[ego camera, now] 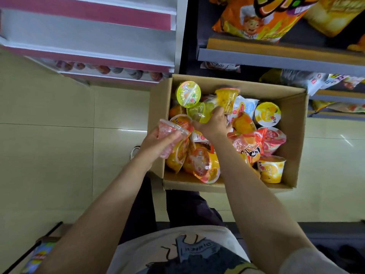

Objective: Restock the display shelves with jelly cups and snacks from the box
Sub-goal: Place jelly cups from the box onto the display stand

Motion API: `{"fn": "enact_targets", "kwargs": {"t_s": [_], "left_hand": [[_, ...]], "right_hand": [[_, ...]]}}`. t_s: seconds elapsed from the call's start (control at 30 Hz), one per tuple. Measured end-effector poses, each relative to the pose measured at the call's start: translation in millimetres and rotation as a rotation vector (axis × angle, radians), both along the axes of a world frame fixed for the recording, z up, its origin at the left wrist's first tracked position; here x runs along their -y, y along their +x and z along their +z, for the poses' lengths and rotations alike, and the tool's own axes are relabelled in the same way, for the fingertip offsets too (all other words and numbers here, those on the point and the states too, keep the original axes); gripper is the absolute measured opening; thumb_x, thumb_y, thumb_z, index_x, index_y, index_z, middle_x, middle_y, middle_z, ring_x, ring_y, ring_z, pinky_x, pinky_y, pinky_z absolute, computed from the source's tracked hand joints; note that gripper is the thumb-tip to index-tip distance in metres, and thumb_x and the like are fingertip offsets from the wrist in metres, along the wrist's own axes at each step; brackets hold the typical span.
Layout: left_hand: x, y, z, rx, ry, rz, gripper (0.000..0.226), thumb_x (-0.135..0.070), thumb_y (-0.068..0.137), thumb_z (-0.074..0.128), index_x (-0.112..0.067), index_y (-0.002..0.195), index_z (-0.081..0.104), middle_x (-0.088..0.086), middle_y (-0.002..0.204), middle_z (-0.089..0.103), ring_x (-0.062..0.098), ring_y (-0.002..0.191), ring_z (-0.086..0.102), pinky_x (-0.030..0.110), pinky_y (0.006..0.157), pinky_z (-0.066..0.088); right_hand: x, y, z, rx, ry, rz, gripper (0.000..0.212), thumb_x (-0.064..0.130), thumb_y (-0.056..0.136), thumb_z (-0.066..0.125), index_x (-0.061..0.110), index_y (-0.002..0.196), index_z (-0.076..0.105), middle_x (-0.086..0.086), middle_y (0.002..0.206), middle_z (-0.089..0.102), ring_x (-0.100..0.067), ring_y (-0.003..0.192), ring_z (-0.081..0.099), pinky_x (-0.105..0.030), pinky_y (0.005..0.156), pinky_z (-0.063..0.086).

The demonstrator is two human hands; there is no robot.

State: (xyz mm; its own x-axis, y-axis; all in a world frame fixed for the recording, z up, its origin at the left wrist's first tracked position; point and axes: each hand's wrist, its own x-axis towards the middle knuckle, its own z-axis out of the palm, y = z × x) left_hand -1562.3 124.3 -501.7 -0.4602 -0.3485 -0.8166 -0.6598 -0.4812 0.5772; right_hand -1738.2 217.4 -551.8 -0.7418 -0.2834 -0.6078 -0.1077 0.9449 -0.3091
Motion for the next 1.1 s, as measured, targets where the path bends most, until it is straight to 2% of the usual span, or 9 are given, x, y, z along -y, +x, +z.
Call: {"fn": "enact_targets", "kwargs": {"t_s": [0.17,0.33,0.47,0.63,0.7,0.77,0.83,0.97,1.1], "left_hand": [[-3.5,0.9,-7.7,0.010,-0.022,0.027,0.075,-0.075,0.066,0.072,-0.026,0.122,0.062,-0.002,0.108,0.074,0.016,0.091,0.073,0.025,0.068,0.054],[-1.9,-4.3,14.5,0.003,-0.060,0.005,0.074,-0.078,0.066,0.069,-0.027,0.120,0.063,-0.001,0.105,0.074,0.017,0.090,0.073,0.026,0.067,0.054],[8.5,-9.3,52.6,-0.030,-0.142,0.037,0.062,-0.070,0.078,0.065,-0.027,0.122,0.063,-0.003,0.107,0.074,0.017,0.096,0.072,0.027,0.073,0.056],[36.9,-11.8,128.7,-0.114,-0.284,0.144,0.054,-0.080,0.076,0.051,-0.037,0.104,0.066,-0.002,0.096,0.075,0.022,0.085,0.073,0.044,0.085,0.060],[60.0,-8.0,167.5,-0.201,-0.309,0.236,0.047,-0.080,0.070,0.052,-0.040,0.086,0.070,-0.001,0.080,0.074,0.023,0.070,0.069,0.043,0.076,0.059],[88.9,-1.1,204.7,-0.318,-0.311,0.302,0.049,-0.076,0.064,0.054,-0.032,0.077,0.072,-0.002,0.062,0.067,0.018,0.050,0.060,0.035,0.059,0.053],[125.3,10.2,235.3,-0.421,-0.357,0.342,0.061,-0.076,0.059,0.056,-0.020,0.080,0.068,-0.001,0.057,0.063,0.016,0.043,0.055,0.029,0.049,0.047],[207.9,36.9,284.6,-0.548,-0.449,0.443,0.055,-0.071,0.069,0.072,-0.022,0.091,0.057,-0.004,0.064,0.069,0.011,0.047,0.059,0.027,0.046,0.050],[305.9,64.6,322.1,-0.621,-0.526,0.466,0.040,-0.052,0.079,0.075,-0.027,0.097,0.051,-0.002,0.086,0.069,0.003,0.058,0.064,0.021,0.053,0.050]], "right_hand": [[-5.8,-5.3,-7.4,0.206,0.130,-0.020,0.126,0.096,0.051,0.055,0.012,0.144,0.040,-0.016,0.147,0.043,-0.037,0.137,0.039,-0.053,0.111,0.035],[-16.3,2.6,31.3,0.266,-0.069,-0.151,0.090,0.078,0.067,0.065,0.008,0.122,0.057,-0.004,0.111,0.060,-0.022,0.107,0.057,-0.034,0.087,0.046],[-18.7,12.4,97.3,0.383,-0.374,-0.405,0.107,0.075,0.075,0.064,0.009,0.152,0.032,-0.012,0.154,0.039,-0.031,0.141,0.038,-0.044,0.113,0.033],[15.6,41.3,198.2,0.399,-0.579,-0.420,0.140,0.107,0.041,0.038,0.025,0.154,0.030,-0.004,0.158,0.036,-0.029,0.144,0.036,-0.057,0.115,0.032],[42.2,50.4,234.7,0.350,-0.636,-0.379,0.135,0.108,0.043,0.033,0.024,0.148,0.043,-0.004,0.150,0.048,-0.026,0.135,0.049,-0.056,0.108,0.042],[75.5,58.7,269.4,0.352,-0.803,-0.359,0.108,0.096,0.057,0.039,0.016,0.127,0.063,-0.008,0.121,0.069,-0.018,0.102,0.070,-0.040,0.082,0.058],[114.0,69.7,299.8,0.348,-0.913,-0.330,0.086,0.088,0.071,0.044,0.014,0.106,0.069,-0.011,0.096,0.073,-0.019,0.074,0.072,-0.033,0.064,0.057],[203.3,94.8,344.2,0.251,-0.954,-0.273,0.120,0.105,0.051,0.033,0.018,0.129,0.062,-0.006,0.123,0.068,-0.028,0.109,0.065,-0.048,0.095,0.052],[299.6,123.3,385.6,0.202,-1.087,-0.186,0.097,0.084,0.076,0.042,0.008,0.135,0.053,-0.004,0.117,0.066,-0.019,0.096,0.066,-0.029,0.073,0.055]]}}
